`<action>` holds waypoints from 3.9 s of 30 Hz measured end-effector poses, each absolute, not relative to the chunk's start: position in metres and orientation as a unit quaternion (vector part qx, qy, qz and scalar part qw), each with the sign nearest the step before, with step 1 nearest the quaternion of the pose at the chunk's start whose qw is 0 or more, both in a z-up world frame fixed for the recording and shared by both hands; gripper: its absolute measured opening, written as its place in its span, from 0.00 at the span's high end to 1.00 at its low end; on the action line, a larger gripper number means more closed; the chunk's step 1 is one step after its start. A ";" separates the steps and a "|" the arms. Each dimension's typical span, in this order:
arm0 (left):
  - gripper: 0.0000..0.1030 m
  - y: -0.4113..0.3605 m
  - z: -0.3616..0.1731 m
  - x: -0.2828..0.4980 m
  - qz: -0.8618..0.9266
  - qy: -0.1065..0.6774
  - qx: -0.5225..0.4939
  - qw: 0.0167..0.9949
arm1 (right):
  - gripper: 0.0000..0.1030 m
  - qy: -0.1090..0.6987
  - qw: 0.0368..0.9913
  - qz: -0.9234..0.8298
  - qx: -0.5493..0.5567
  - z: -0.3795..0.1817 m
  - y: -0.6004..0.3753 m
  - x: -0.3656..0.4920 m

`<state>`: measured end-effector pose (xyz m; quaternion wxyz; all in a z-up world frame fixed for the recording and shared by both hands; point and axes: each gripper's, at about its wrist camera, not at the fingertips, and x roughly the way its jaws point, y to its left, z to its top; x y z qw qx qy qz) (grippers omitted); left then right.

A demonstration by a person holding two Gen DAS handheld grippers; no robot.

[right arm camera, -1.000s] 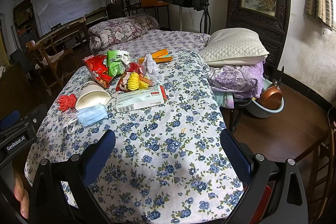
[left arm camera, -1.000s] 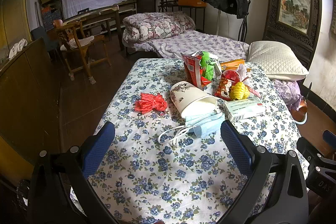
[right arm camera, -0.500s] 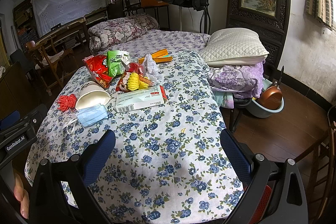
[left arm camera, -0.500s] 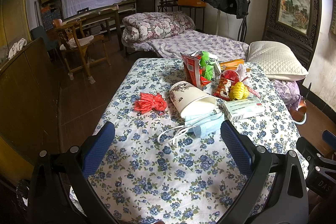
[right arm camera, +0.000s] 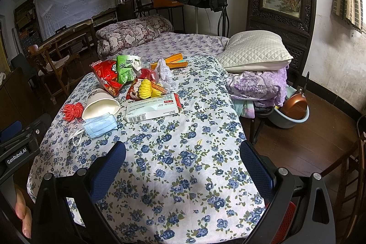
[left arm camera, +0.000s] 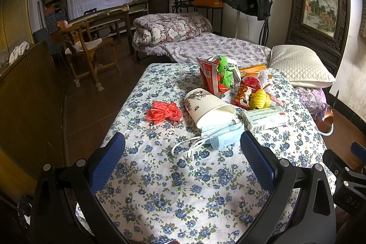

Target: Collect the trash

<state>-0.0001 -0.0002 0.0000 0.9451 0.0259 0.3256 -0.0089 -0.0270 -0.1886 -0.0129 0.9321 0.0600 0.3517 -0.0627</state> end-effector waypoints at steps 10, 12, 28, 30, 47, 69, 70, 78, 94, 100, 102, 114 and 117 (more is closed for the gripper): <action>0.07 0.000 0.000 0.000 -0.009 0.325 0.025 0.945 | 0.06 0.352 0.932 -0.063 0.060 -0.013 -0.189 -0.027; 0.07 0.000 0.000 0.000 -0.009 0.325 0.025 0.945 | 0.06 0.352 0.932 -0.063 0.060 -0.013 -0.189 -0.027; 0.07 -0.005 0.002 0.000 -0.012 0.318 0.029 0.948 | 0.06 0.351 0.932 -0.063 0.061 -0.013 -0.189 -0.027; 0.07 -0.006 0.002 0.001 -0.012 0.318 0.028 0.948 | 0.06 0.351 0.932 -0.063 0.060 -0.013 -0.189 -0.027; 0.07 0.006 0.007 0.001 0.013 0.323 0.022 0.946 | 0.06 0.354 0.931 -0.060 0.063 -0.013 -0.187 -0.029; 0.07 0.110 -0.012 0.004 0.100 0.371 -0.042 0.922 | 0.06 0.450 0.879 0.156 -0.031 -0.041 -0.052 0.094; 0.07 0.111 -0.012 0.004 0.098 0.371 -0.043 0.922 | 0.06 0.453 0.877 0.155 -0.040 -0.047 -0.046 0.101; 0.07 0.122 -0.020 0.008 0.088 0.379 -0.060 0.919 | 0.28 0.484 0.857 0.172 -0.045 -0.078 -0.037 0.120; 0.07 0.041 -0.012 0.050 0.043 0.375 0.047 0.925 | 0.49 0.441 0.881 0.123 0.119 -0.032 -0.154 0.041; 0.07 -0.010 -0.033 0.098 0.009 0.386 0.133 0.913 | 0.48 0.436 0.879 0.129 0.143 -0.033 -0.172 0.036; 0.07 -0.021 -0.043 0.109 0.000 0.392 0.159 0.906 | 0.47 0.434 0.878 0.136 0.149 -0.033 -0.175 0.035; 0.28 -0.057 -0.064 0.140 -0.043 0.381 0.201 0.901 | 0.47 0.435 0.872 0.158 0.161 -0.036 -0.169 0.038; 0.55 -0.055 -0.070 0.146 -0.055 0.398 0.189 0.896 | 0.47 0.433 0.872 0.157 0.165 -0.036 -0.170 0.039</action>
